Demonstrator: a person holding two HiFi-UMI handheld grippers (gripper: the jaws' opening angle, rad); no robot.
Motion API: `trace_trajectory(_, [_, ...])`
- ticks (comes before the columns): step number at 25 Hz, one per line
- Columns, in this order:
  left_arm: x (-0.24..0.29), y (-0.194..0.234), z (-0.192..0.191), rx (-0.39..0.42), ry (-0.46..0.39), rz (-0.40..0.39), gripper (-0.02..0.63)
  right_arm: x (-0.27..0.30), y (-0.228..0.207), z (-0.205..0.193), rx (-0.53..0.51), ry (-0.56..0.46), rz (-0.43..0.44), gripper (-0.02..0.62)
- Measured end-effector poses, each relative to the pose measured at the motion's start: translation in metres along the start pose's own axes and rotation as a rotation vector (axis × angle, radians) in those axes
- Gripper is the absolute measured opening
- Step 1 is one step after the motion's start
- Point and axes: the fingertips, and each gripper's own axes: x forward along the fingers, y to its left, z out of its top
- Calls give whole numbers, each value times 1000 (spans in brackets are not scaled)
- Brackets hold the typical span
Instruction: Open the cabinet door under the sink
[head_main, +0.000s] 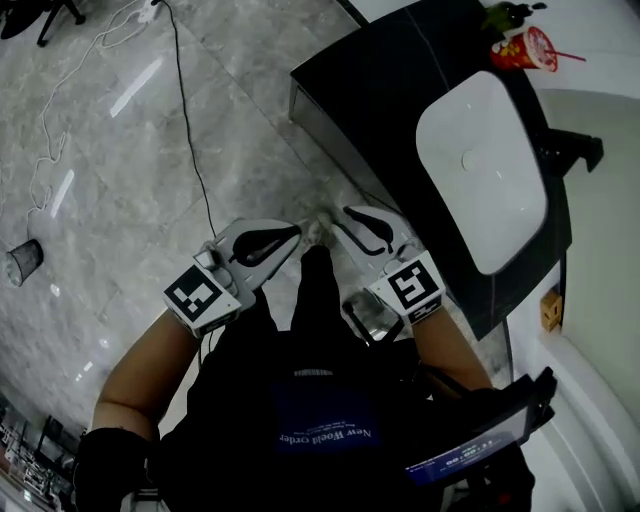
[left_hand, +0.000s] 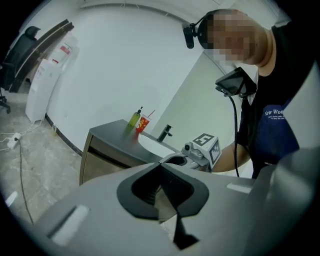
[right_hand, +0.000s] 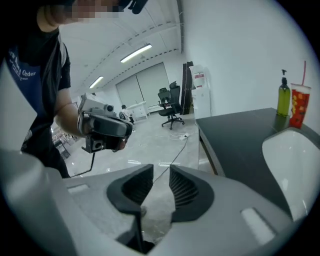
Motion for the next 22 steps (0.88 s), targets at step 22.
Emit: trace_trajectory(22, [7,53,-115,-49,-13,-5,0,48,-86,-120,-440,243,-711,270])
